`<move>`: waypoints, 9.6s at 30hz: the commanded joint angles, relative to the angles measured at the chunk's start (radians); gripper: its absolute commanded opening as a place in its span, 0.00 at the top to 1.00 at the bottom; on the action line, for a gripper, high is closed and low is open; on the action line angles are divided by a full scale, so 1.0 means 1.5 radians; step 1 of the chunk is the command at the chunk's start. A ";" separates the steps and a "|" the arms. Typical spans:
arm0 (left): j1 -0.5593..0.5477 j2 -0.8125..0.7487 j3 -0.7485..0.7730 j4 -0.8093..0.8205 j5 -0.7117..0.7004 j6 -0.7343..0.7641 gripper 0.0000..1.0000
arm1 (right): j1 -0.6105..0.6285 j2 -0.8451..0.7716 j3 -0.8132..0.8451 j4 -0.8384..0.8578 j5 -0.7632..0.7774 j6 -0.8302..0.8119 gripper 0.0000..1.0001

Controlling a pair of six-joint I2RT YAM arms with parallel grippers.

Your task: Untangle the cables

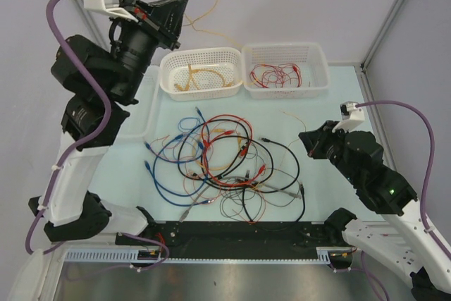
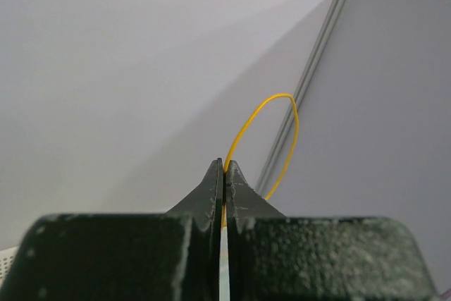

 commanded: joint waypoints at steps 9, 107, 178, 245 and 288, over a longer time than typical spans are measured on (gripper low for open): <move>0.086 0.105 -0.020 0.025 -0.019 -0.033 1.00 | -0.002 -0.002 -0.001 0.032 -0.002 -0.013 1.00; 0.039 -0.188 -0.755 0.290 0.159 -0.084 1.00 | -0.054 0.015 -0.001 0.070 -0.152 0.120 0.07; 0.085 -0.054 -0.668 0.167 -0.093 -0.198 0.01 | -0.102 0.174 -0.163 0.172 -0.243 0.054 0.21; -0.039 0.239 -0.796 -0.003 0.073 -0.267 0.52 | -0.013 0.127 -0.163 0.112 -0.129 0.052 0.25; -0.018 0.245 -0.743 -0.030 0.017 -0.084 0.41 | -0.046 0.082 -0.163 0.076 -0.132 0.045 0.25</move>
